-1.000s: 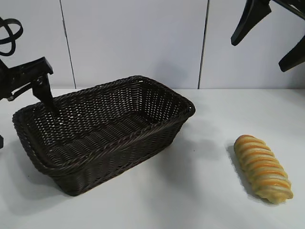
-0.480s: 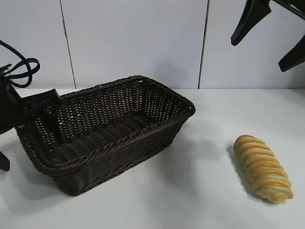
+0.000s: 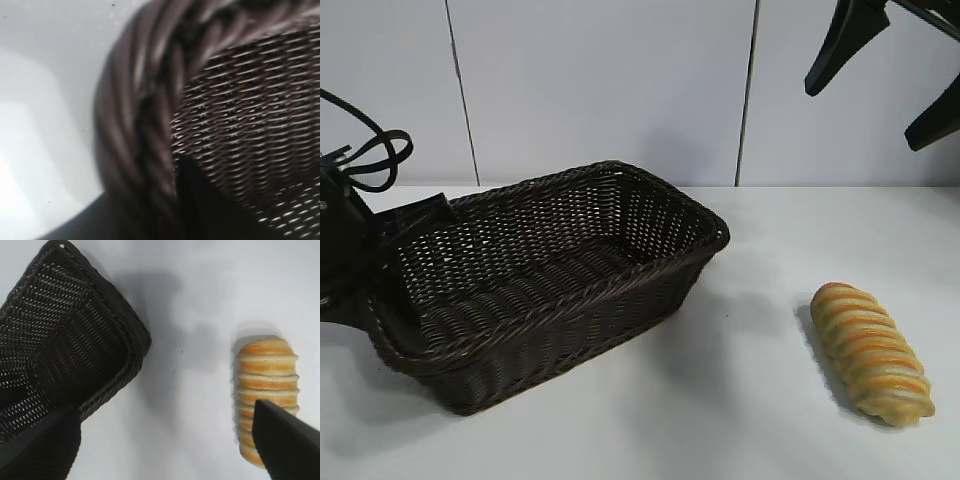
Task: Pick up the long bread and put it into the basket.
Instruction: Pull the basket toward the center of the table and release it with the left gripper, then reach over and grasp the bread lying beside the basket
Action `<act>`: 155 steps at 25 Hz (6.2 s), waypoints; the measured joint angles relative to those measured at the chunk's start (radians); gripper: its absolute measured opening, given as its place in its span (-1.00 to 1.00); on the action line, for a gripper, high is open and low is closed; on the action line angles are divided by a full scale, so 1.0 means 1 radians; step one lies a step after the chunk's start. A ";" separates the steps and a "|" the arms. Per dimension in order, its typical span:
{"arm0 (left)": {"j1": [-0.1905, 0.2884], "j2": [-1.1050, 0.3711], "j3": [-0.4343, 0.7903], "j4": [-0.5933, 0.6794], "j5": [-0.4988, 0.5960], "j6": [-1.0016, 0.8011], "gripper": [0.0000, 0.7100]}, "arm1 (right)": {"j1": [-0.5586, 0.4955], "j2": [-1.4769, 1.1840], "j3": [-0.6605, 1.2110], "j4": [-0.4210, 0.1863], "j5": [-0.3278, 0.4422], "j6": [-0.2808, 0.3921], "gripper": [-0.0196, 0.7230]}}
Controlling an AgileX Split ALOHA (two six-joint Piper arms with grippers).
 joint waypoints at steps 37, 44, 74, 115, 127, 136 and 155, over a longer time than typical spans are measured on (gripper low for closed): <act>0.000 0.262 -0.460 -0.057 0.257 0.406 -0.72 | 0.000 0.000 0.000 0.001 -0.002 -0.012 0.84; 0.000 0.262 -0.462 -0.072 0.256 0.406 -0.22 | 0.000 0.000 0.000 0.001 -0.004 -0.012 0.84; 0.299 0.004 -0.602 0.247 0.571 0.267 0.96 | 0.000 0.000 0.000 0.001 0.004 -0.014 0.83; 0.306 -1.617 0.188 0.400 0.551 0.357 0.96 | 0.000 0.000 0.000 -0.022 0.025 -0.089 0.83; 0.306 -1.797 0.385 0.339 0.572 0.326 0.94 | -0.028 -0.094 0.013 -0.293 0.085 0.000 0.83; 0.306 -1.797 0.460 0.330 0.584 0.364 0.94 | -0.058 -0.136 0.304 -0.283 -0.073 0.005 0.75; 0.306 -1.797 0.488 0.327 0.562 0.364 0.94 | -0.058 -0.089 0.531 -0.170 -0.449 -0.047 0.75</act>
